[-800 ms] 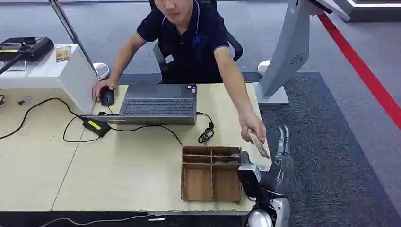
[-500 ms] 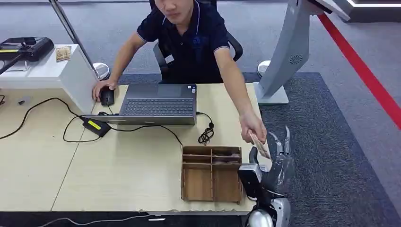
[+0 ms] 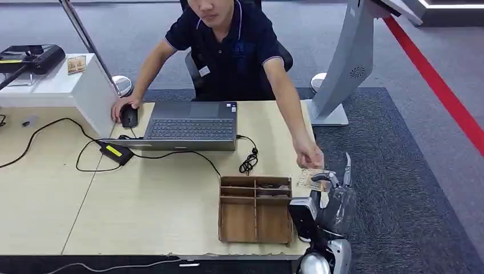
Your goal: Pass the card to the sensor for recognition and then transmit it.
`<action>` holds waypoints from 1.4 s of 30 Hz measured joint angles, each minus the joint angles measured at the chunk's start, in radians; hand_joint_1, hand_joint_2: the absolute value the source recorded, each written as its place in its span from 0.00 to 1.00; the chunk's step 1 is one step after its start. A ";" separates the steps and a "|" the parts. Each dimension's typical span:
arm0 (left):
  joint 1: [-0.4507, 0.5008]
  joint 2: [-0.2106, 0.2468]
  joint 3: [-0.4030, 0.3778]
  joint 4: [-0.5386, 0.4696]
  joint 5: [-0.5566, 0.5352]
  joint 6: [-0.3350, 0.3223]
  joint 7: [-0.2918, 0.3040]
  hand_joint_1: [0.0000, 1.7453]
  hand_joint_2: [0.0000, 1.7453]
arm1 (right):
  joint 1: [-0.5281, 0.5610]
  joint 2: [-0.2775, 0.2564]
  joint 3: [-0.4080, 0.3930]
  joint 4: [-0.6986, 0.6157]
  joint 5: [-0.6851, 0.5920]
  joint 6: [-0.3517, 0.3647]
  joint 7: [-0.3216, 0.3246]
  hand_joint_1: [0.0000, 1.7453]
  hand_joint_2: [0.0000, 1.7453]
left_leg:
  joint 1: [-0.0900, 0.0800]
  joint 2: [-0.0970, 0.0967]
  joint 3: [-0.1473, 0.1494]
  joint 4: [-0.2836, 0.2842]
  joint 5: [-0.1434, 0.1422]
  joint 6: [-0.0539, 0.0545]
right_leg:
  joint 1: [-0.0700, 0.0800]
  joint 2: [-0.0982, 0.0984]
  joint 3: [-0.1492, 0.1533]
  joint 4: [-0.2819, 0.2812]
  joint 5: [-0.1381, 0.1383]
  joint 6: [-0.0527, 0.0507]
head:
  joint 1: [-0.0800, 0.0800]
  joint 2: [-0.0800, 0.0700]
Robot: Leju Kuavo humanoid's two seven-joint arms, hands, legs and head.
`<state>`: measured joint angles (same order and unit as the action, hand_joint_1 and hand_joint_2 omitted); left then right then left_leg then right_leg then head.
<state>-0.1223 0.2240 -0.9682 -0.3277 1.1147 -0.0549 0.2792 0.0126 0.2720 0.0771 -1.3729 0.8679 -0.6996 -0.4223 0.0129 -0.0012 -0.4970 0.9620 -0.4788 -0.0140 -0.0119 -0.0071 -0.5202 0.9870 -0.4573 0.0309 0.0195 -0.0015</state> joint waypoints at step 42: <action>0.000 0.000 0.000 0.000 0.002 0.010 0.000 0.00 0.00 | 0.022 0.013 -0.198 0.188 0.302 0.000 0.011 1.00 1.00 | 0.000 0.000 0.000 0.000 0.000 0.000 | 0.000 0.000 0.000 0.000 0.000 0.000 | 0.000 0.000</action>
<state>-0.1222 0.2239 -0.9682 -0.3277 1.1170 -0.0450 0.2792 0.0349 0.2846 -0.1213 -1.1852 1.1697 -0.6992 -0.4112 0.0129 -0.0011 -0.4970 0.9620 -0.4789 -0.0140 -0.0120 -0.0071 -0.5206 0.9869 -0.4574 0.0309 0.0195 -0.0015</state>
